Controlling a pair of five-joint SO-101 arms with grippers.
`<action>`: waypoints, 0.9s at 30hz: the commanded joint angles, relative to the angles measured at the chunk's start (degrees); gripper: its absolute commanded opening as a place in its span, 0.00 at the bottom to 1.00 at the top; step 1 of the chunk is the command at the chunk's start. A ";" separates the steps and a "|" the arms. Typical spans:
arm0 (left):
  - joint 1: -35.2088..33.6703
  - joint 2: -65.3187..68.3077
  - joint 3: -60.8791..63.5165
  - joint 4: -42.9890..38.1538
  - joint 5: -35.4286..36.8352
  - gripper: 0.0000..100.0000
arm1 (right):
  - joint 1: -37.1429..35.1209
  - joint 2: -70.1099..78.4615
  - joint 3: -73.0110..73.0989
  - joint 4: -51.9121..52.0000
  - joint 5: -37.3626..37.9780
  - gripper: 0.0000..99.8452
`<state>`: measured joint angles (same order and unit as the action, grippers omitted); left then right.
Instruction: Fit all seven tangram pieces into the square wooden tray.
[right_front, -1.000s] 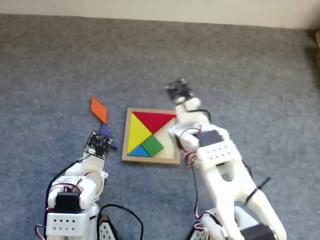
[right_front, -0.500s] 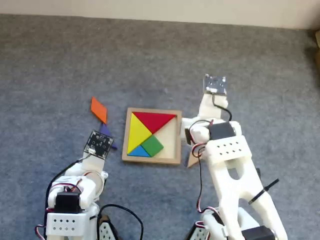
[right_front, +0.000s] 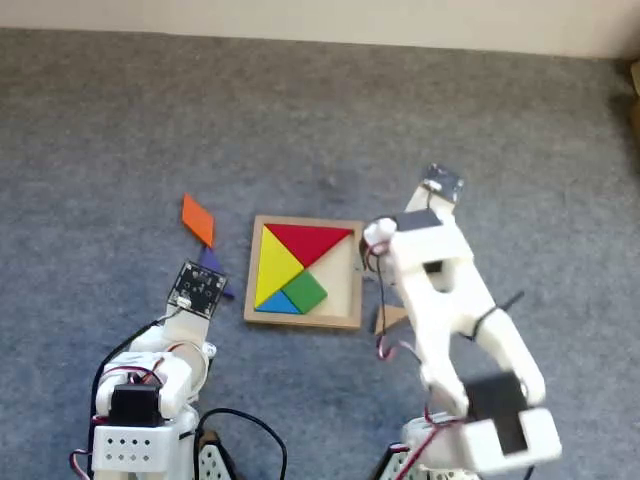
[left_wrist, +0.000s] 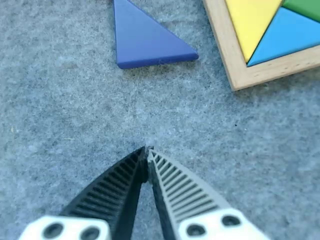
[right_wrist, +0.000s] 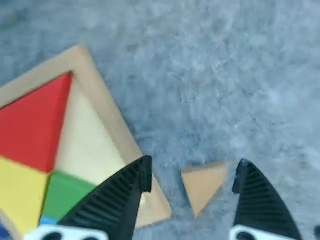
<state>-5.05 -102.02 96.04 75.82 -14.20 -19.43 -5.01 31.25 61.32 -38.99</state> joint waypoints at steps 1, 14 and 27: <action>-0.57 -1.98 1.19 0.26 0.62 0.00 | 0.66 5.49 -6.37 -1.10 -1.93 0.26; -0.57 -1.98 1.19 0.26 0.62 0.00 | 0.75 7.43 -10.59 8.92 -2.29 0.26; -0.57 -1.98 1.19 0.26 0.62 0.00 | 0.40 8.04 -20.79 19.03 -13.71 0.26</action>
<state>-5.05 -102.02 96.04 75.82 -14.20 -19.52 3.52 11.30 82.59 -49.80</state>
